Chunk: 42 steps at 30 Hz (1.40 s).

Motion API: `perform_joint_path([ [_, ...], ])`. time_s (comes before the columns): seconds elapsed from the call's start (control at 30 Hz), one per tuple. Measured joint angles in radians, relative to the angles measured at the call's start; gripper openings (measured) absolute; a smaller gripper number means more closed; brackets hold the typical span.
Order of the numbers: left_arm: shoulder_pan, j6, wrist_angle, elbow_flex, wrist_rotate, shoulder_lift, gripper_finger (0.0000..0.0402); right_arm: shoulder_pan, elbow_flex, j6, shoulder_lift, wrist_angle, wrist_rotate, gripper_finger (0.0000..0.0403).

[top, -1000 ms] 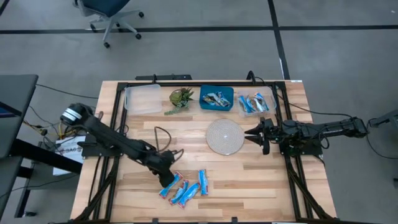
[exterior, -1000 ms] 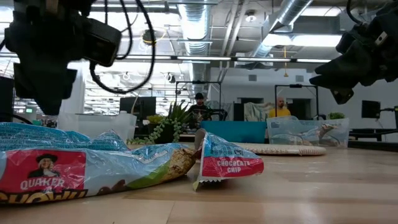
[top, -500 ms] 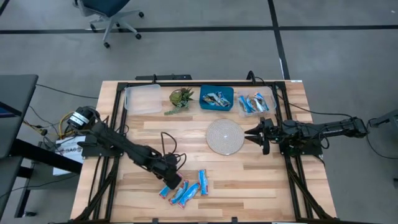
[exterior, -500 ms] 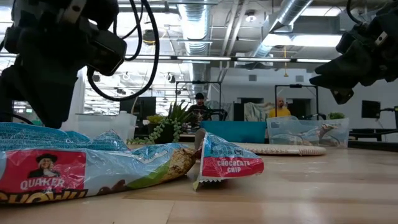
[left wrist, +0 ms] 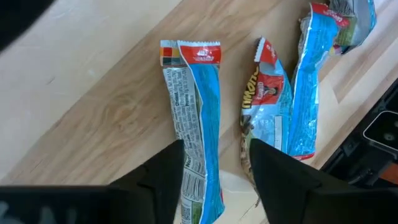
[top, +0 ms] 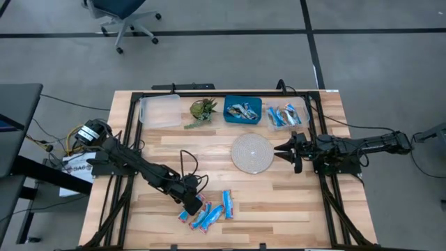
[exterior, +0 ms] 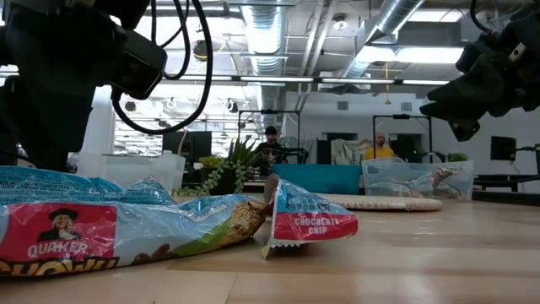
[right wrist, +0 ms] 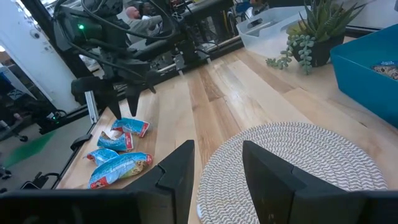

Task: Pick and place Granola Bars by type
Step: Put the red granola bar into the left transparent bin

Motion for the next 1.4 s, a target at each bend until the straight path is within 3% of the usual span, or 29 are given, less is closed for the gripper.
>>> perform_joint_path([
  [0.27,-0.009,-0.004,-0.015,-0.001,-0.021,0.005,0.0195,0.000,0.000,0.000,0.000,0.000,0.000,0.0127],
  [1.1,-0.019,-0.013,0.093,0.011,0.015,0.120,0.0142,0.000,0.000,0.000,0.003,0.011,0.000,0.0127],
  [1.4,-0.016,-0.014,0.088,0.013,0.016,0.118,0.0097,0.000,0.000,0.000,0.007,0.000,0.000,0.0127],
])
